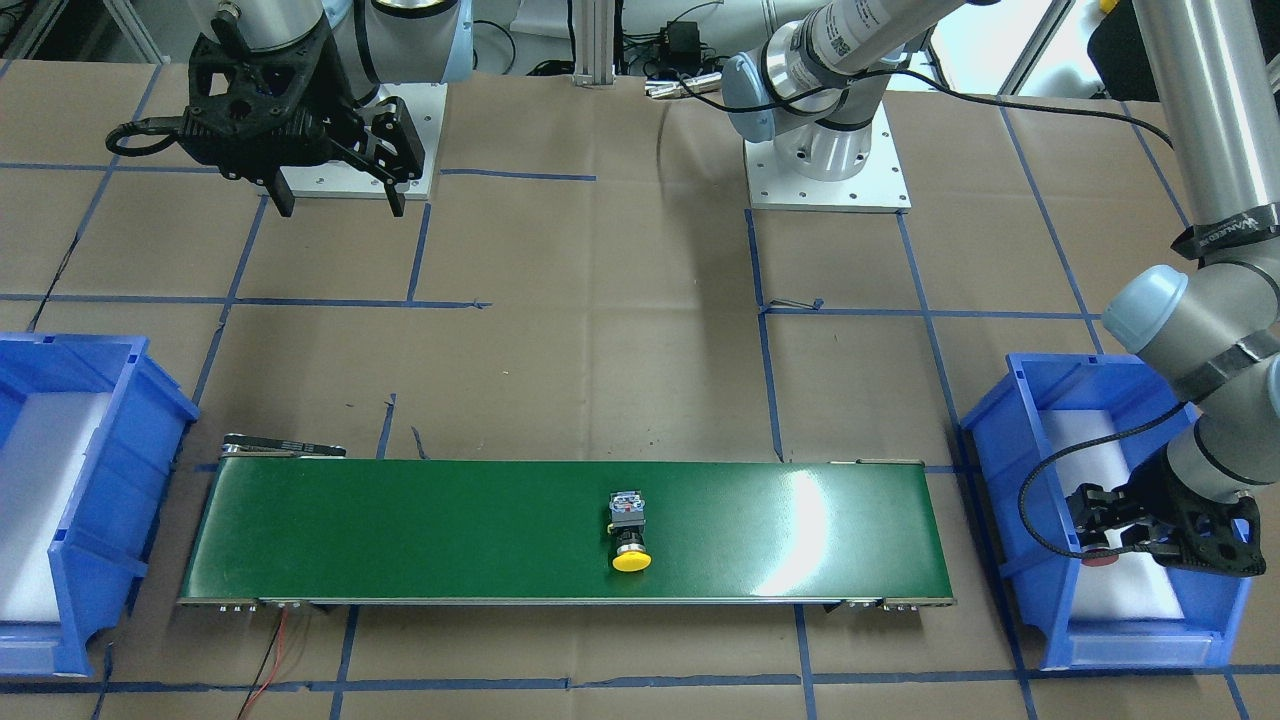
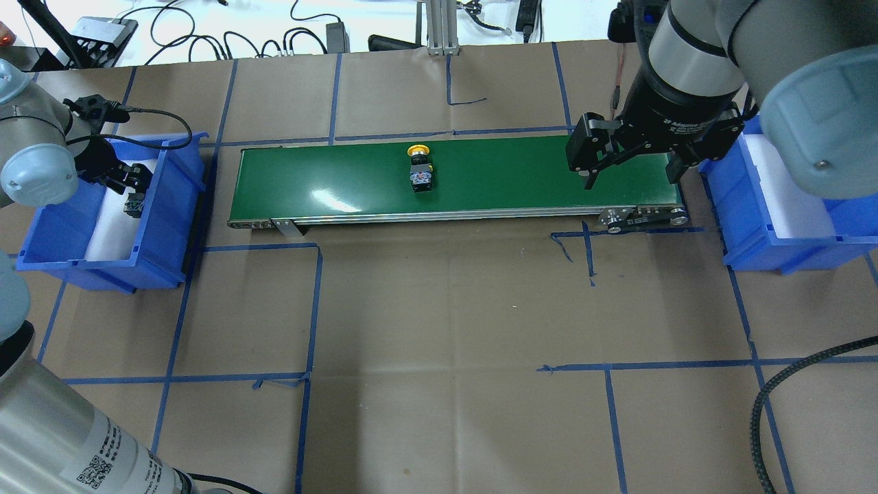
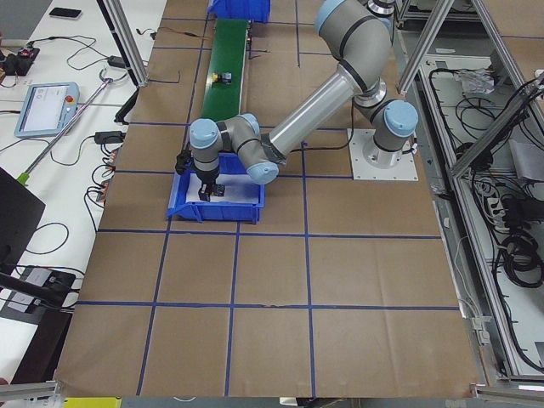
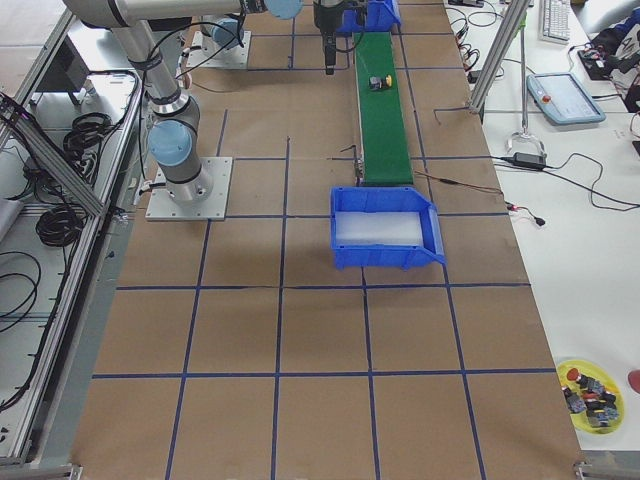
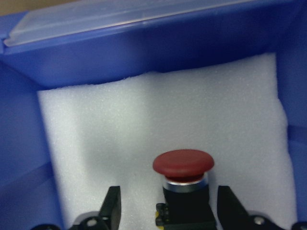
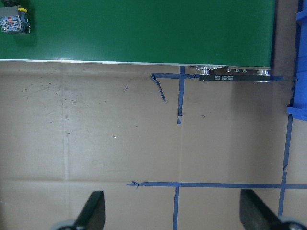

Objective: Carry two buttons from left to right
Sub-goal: 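Return the left gripper to the bin and grasp the red-capped button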

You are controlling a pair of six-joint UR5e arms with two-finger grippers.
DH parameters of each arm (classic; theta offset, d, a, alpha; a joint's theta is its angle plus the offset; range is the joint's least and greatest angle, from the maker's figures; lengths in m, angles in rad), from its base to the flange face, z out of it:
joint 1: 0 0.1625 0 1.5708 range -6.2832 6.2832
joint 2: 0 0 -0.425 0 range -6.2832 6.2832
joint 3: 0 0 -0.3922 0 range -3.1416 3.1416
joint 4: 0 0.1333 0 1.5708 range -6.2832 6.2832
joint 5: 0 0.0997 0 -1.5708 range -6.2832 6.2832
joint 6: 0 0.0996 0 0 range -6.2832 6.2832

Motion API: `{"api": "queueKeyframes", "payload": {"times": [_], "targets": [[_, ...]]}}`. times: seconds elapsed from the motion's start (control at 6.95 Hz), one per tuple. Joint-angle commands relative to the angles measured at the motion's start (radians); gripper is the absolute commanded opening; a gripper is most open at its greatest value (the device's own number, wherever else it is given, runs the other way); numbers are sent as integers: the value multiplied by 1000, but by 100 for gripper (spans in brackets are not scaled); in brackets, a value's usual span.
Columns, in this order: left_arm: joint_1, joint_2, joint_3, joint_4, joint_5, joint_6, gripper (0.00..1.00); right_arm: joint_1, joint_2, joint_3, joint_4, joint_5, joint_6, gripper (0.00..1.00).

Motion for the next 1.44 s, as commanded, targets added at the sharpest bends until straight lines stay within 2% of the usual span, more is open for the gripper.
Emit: {"api": "queueKeyframes", "payload": {"times": [0.0,0.29,0.58,0.86,1.01,1.3], "targets": [[-2,2,5,-1,0,-11,5,0,0,0,-1,2,0,100],[-3,28,31,-22,3,-11,2,0,8,0,-13,5,1,100],[-2,79,127,-196,5,-7,2,-3,26,0,-11,5,2,100],[-6,175,206,-408,9,-8,2,-3,28,0,-37,5,0,100],[-11,206,212,-459,11,-30,2,-3,28,0,-45,5,0,100],[-41,222,200,-467,5,-124,2,-3,44,0,-99,5,0,100]]}}
